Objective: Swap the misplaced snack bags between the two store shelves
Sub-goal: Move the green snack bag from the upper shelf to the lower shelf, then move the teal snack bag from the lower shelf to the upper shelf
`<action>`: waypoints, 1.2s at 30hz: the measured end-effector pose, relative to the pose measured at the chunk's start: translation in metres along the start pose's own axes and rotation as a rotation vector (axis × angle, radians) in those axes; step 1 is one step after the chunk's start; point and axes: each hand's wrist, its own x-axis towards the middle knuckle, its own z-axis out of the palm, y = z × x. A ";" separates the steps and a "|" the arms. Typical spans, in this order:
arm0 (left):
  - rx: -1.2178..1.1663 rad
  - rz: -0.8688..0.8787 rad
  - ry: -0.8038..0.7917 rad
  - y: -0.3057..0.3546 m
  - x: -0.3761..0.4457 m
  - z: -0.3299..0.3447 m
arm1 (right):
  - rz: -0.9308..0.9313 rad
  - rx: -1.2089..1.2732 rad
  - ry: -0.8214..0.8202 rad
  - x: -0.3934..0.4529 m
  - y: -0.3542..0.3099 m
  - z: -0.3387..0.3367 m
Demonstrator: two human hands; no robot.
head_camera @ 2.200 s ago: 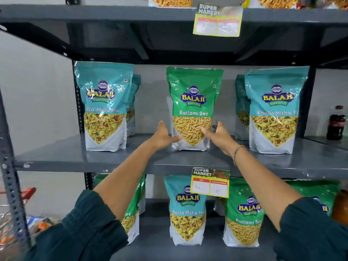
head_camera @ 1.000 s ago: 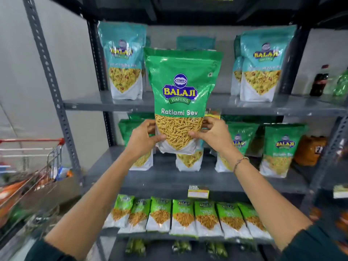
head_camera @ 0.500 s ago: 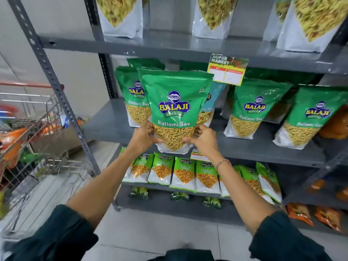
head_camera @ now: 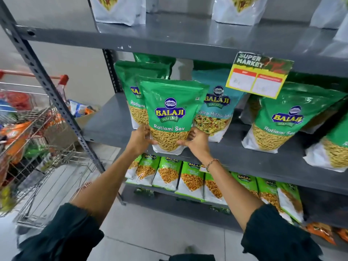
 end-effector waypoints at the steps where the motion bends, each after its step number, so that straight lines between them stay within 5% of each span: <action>1: -0.002 0.000 0.006 0.000 0.003 -0.001 | 0.009 0.000 -0.010 0.004 0.002 0.002; 16: -0.041 -0.079 0.030 -0.002 0.007 0.004 | -0.036 0.005 -0.042 0.018 0.008 0.018; 21: -0.077 -0.034 0.367 -0.006 -0.026 0.033 | -0.058 -0.089 -0.004 0.003 0.016 0.004; 29: -0.094 0.315 -0.141 0.041 -0.040 0.109 | 0.049 -0.139 0.429 -0.016 0.050 -0.070; 32: -0.144 0.240 -0.206 0.064 -0.029 0.134 | 0.148 -0.140 0.503 -0.016 0.062 -0.097; 36: -0.128 -0.022 -0.187 0.079 0.003 0.156 | 0.188 -0.163 0.376 -0.006 0.072 -0.112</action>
